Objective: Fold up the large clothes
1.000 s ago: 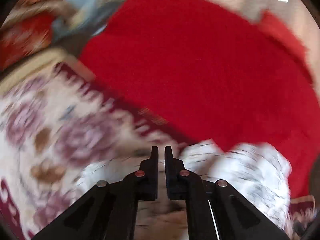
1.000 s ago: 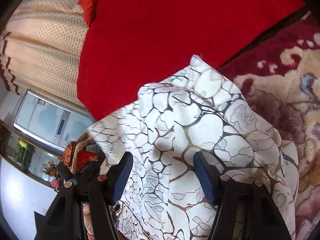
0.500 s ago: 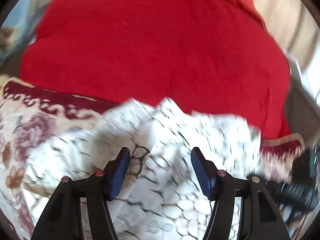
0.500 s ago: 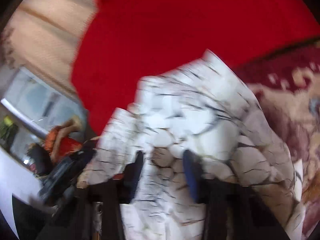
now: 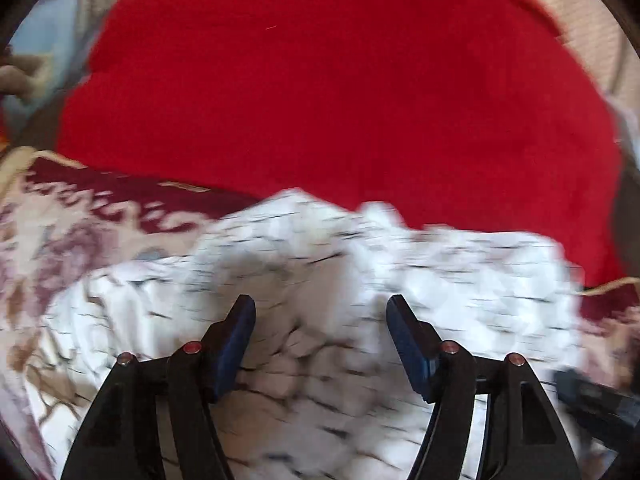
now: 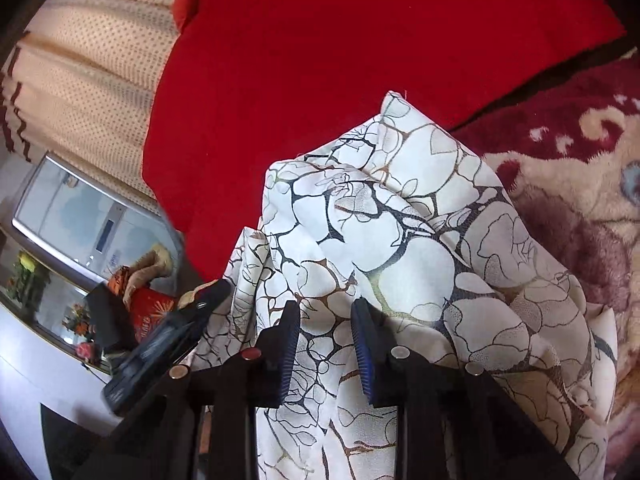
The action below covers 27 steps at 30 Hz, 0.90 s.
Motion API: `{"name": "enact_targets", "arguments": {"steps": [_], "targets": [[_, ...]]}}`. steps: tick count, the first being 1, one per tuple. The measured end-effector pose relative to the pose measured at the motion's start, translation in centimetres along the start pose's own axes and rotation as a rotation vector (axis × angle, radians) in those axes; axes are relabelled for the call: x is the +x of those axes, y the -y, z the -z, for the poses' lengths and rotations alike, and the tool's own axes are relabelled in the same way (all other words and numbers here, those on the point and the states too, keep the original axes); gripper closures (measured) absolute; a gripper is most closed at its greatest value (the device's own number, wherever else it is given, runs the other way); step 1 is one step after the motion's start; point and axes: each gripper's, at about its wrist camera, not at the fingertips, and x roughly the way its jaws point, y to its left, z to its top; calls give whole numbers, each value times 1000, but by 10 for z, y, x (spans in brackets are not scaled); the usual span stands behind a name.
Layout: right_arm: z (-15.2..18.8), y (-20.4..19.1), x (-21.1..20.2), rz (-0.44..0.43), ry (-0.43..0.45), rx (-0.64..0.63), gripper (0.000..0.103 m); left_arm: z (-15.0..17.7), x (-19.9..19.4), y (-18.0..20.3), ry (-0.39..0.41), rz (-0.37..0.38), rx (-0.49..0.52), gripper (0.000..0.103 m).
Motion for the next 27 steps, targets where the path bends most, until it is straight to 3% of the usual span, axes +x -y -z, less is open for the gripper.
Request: {"name": "enact_targets", "arguments": {"steps": [5,8,11,14,18,20,23,27], "targets": [[0,0,2,-2,-5,1,73,-6,12,-35,53,-103,-109,34],[0,-1,1,0,-11,3,73,-7,19,-54,40,-84,-193,34],[-4,-6,3,21,-21,-6,74,-9,9,-51,67,-110,-178,34],[-9,-16,-2,23,-9,-20,71,-11,-23,-48,144,-108,-146,34],[-13,-36,-17,45,87,-103,70,-19,-53,-64,199,-60,-152,34],[-16,-39,-17,51,93,-109,70,-21,-63,-73,185,-51,-139,34],[-19,-18,5,134,5,-43,71,-18,-62,-91,104,-88,-115,33],[-22,-5,3,80,-2,49,71,-7,-68,-121,36,-66,-168,33]]}}
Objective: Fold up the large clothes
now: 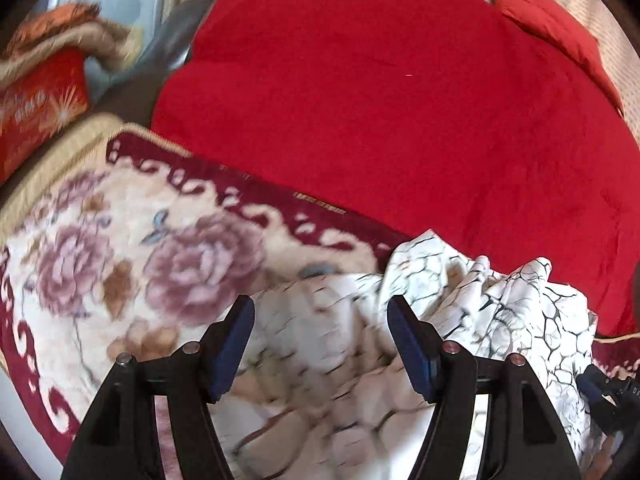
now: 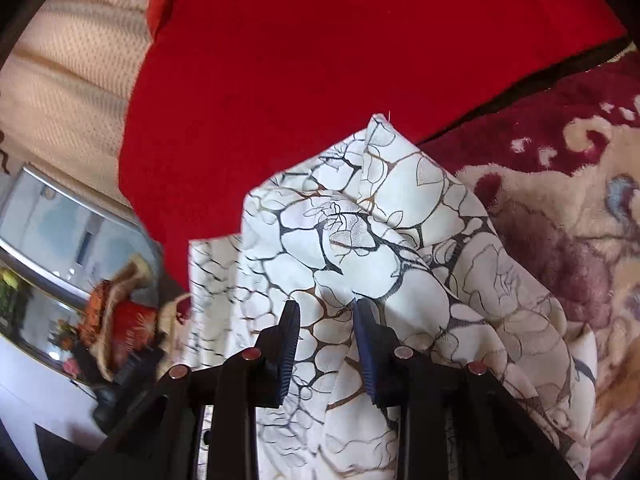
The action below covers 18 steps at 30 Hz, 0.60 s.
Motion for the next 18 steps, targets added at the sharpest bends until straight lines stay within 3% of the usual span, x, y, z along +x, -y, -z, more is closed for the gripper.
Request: {"name": "enact_targets", "arguments": {"steps": [4,7,10,12,15,17,18], "targets": [[6,-15,-21,13,53,-67,70,5,-25,-16,32,47,38,33],[14,-30,-32,-43,60,-115,70,12,-38,-21,46,77,85,33],[26,-50,-30,-49,39,-177,70,25,-41,-21,23,130,140,33],[33,-54,-13,-10,-6,-182,70,36,-39,-19,2,138,170,33],[39,-41,19,89,-109,-143,71,64,-20,-11,-92,98,266,33],[42,-38,21,89,-105,-130,71,80,-3,-7,-122,12,341,31],[42,-41,19,93,-102,-136,71,82,-2,-7,-119,14,350,31]]}}
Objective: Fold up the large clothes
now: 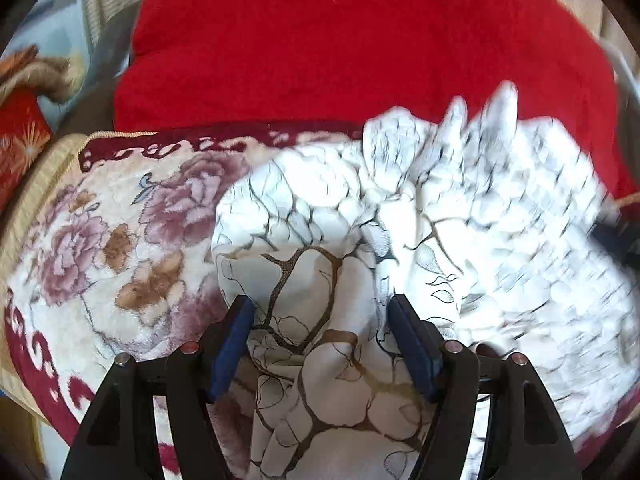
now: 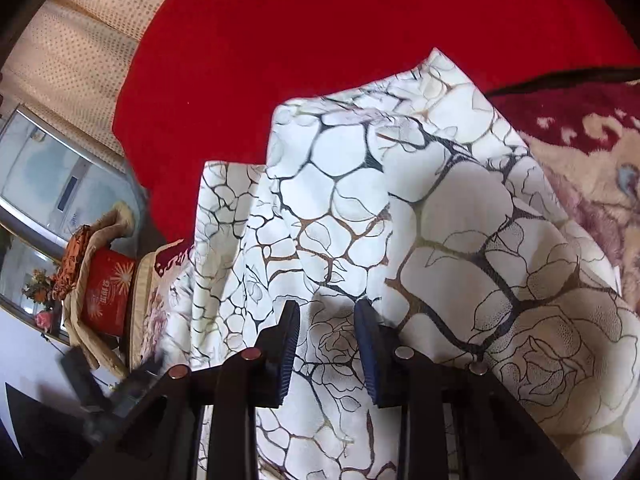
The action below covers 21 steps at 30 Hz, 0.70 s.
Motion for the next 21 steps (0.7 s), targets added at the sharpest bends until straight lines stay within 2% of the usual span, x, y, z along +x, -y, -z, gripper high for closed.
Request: {"name": "enact_targets", "arguments": {"steps": [6,8,12,16,19,21], "targets": [[9,-21,-12,8,19,-48,70,1,-11,-35,4,101,-145,29],[13,-31,-20,2,29,-82,70,1,-20,-43,40,111,-179,29],[21,-47,-37,11,59,-140,70,3,-41,-38,99,140,-150,29],[32,-36,-51,39,51,-141,70,6,-50,-13,108,181,-72,29],[38,-10,-46,98,12,-86,71,8,-42,1,69,143,-27,29],[38,6,-35,99,-31,-40,71,10,-20,6,-14,107,-23,27]]}}
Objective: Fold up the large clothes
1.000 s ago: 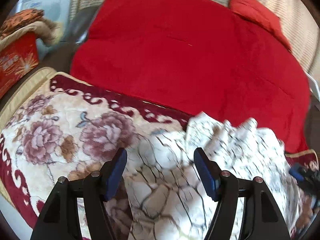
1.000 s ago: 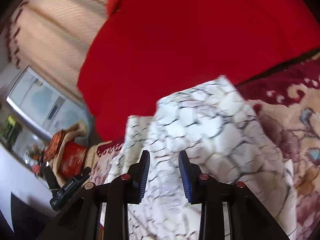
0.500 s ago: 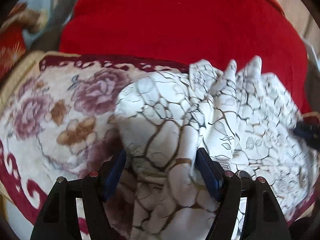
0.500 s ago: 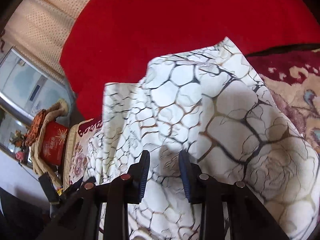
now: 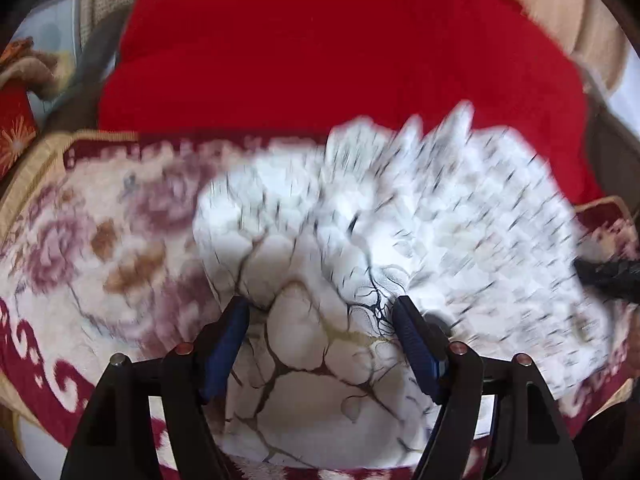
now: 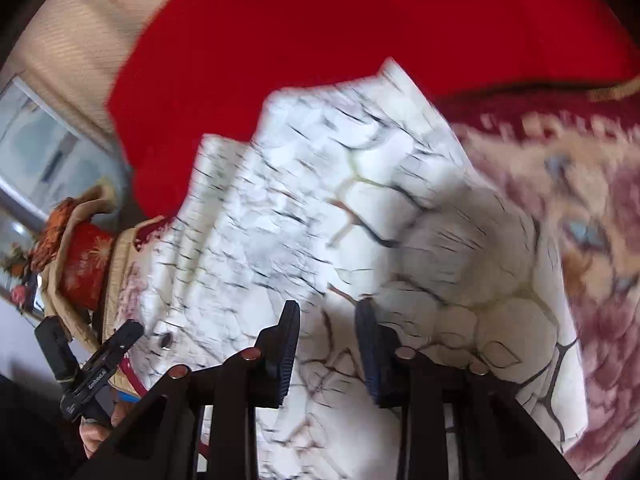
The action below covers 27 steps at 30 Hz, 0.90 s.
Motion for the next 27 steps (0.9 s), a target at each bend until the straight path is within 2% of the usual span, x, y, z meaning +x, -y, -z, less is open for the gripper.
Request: {"name": "enact_targets", "arguments": {"steps": [3,6,10,13,17,19,21,25,27], "targets": [[-2,6,0,-32,2,10,71,-2,9,-8,-25,19,-49,25],[-1,3,-7,-36,24,-6,70,-7,-6,-15,32,61,-91,25],[1,-12,-18,-71,75,-60,70,-11,-23,-29,118,57,-129,25],[1,-21,-20,-60,106,-82,70,-11,-26,-51,146,71,-230,25],[0,-9,10,6,19,-13,70,-4,-17,-89,119,119,-408,25],[0,-7,10,-1,33,3,69,1,-13,-104,95,144,-492,25],[0,-12,5,-9,45,-8,70,6,-17,-107,113,154,-530,25],[2,-17,13,15,46,-21,69,-3,-29,-85,185,180,-431,23],[1,-17,12,12,45,-17,68,-10,-34,-67,219,181,-364,18]]}}
